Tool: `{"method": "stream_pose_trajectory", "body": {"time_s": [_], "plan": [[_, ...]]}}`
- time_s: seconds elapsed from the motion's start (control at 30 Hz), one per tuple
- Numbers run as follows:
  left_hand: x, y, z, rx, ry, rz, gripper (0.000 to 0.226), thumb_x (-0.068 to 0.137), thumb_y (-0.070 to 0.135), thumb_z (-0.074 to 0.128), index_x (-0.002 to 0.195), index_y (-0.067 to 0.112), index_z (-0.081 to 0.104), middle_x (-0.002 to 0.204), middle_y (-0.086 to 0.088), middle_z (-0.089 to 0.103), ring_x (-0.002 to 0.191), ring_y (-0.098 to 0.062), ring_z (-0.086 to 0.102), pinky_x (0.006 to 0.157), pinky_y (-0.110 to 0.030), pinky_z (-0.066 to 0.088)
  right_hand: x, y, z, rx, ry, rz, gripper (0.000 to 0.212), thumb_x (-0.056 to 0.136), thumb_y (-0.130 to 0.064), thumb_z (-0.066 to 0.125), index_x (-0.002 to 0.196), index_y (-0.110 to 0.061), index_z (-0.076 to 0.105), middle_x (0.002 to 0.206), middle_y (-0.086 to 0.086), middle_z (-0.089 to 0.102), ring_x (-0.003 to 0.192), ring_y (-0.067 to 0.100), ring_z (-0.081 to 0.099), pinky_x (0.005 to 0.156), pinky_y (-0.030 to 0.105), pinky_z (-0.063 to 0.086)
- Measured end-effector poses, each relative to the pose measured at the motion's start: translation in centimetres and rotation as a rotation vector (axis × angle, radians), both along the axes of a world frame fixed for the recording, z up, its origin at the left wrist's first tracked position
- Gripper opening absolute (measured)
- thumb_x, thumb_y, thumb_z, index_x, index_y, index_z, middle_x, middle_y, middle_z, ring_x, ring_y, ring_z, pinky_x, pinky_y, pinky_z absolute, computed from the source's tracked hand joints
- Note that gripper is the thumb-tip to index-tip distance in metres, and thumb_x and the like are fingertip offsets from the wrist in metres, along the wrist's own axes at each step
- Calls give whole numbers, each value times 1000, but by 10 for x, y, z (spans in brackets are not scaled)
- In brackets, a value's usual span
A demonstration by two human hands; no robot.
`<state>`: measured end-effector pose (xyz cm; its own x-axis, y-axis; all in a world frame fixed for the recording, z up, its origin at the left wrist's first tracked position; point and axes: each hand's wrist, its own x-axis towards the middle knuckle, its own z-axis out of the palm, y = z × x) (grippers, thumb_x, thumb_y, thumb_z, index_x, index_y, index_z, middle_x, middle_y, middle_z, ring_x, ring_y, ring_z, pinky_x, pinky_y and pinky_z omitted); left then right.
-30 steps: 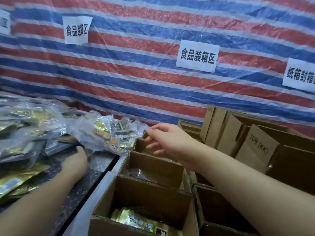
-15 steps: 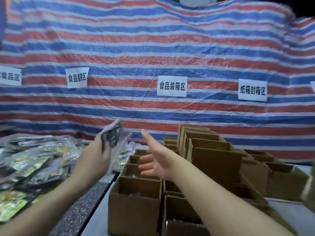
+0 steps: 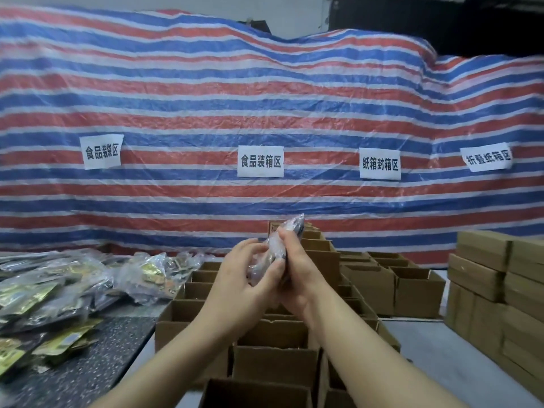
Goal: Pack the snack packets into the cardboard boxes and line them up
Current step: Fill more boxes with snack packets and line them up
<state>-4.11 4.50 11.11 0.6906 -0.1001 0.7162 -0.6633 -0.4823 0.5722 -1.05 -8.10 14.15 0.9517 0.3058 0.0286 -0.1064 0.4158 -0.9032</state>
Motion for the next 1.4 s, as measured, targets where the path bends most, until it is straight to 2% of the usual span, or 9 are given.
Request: {"method": "stream_pose_trajectory", "body": {"time_s": [0.1, 0.37, 0.47, 0.53, 0.63, 0.77, 0.97, 1.17, 1.4], "plan": [[1, -12, 1, 165, -69, 182, 65, 85, 79, 31, 137, 43, 46, 142, 22, 37, 135, 3, 30, 112, -29, 30, -9, -15, -7, 17, -11, 45, 67, 91, -67, 55, 138, -19, 54, 123, 17, 70, 109, 32, 71, 84, 44, 60], [5, -28, -14, 257, 31, -81, 41, 91, 60, 45, 131, 51, 44, 128, 31, 50, 118, 7, 50, 100, -30, 49, -21, -46, -35, -89, -77, 99, 65, 82, -65, 70, 129, -20, 68, 128, 16, 68, 118, 31, 66, 93, 43, 56], [11, -20, -25, 311, 168, -65, 66, 81, 83, 36, 142, 63, 21, 144, 46, 15, 130, 21, 20, 111, -22, 26, -14, -47, -45, -96, -51, 13, 79, 80, -59, 72, 146, -24, 49, 135, 19, 62, 120, 36, 64, 96, 49, 55], [15, -3, -34, 185, 292, -52, 57, 75, 87, 35, 129, 69, 29, 127, 53, 27, 118, 31, 27, 102, -13, 29, -9, -49, -51, -90, -59, -66, 90, 75, -59, 68, 152, -25, 37, 137, 19, 57, 119, 36, 63, 91, 47, 57], [20, 31, -60, 118, 410, 34, 17, 91, 59, 48, 105, 53, 57, 102, 32, 64, 103, 13, 57, 81, -15, 49, -7, -50, -56, -74, -165, -104, 92, 75, -58, 65, 155, -27, 31, 141, 16, 52, 121, 34, 60, 88, 41, 57], [26, 65, -103, 243, 561, 84, 6, 93, 39, 62, 93, 41, 68, 92, 28, 68, 91, 12, 61, 73, -16, 51, -5, -48, -64, -222, -291, -68, 85, 80, -60, 68, 151, -25, 36, 141, 10, 55, 123, 27, 61, 104, 47, 50], [27, 66, -145, 98, 902, 17, 27, 98, 42, 56, 88, 25, 75, 87, 8, 73, 86, -2, 67, 78, -22, 49, -8, -38, -85, -355, -233, 21, 62, 75, -52, 73, 129, -27, 54, 119, 6, 71, 106, 21, 72, 83, 34, 59], [23, 63, -150, 19, 891, 53, 36, 99, 41, 54, 89, 9, 71, 83, -12, 69, 75, -14, 63, 68, -28, 44, -14, -34, -113, -727, -282, 175, 47, 77, -55, 72, 121, -43, 61, 117, -9, 71, 109, 10, 68, 97, 37, 53], [6, 48, -147, -80, 877, 3, 31, 99, 36, 55, 90, 11, 72, 84, -11, 72, 73, -15, 66, 65, -28, 48, -32, -43, -126, -1161, -308, 447, 32, 81, -28, 71, 112, -33, 67, 98, -4, 69, 88, 11, 66, 77, 28, 53]]}}
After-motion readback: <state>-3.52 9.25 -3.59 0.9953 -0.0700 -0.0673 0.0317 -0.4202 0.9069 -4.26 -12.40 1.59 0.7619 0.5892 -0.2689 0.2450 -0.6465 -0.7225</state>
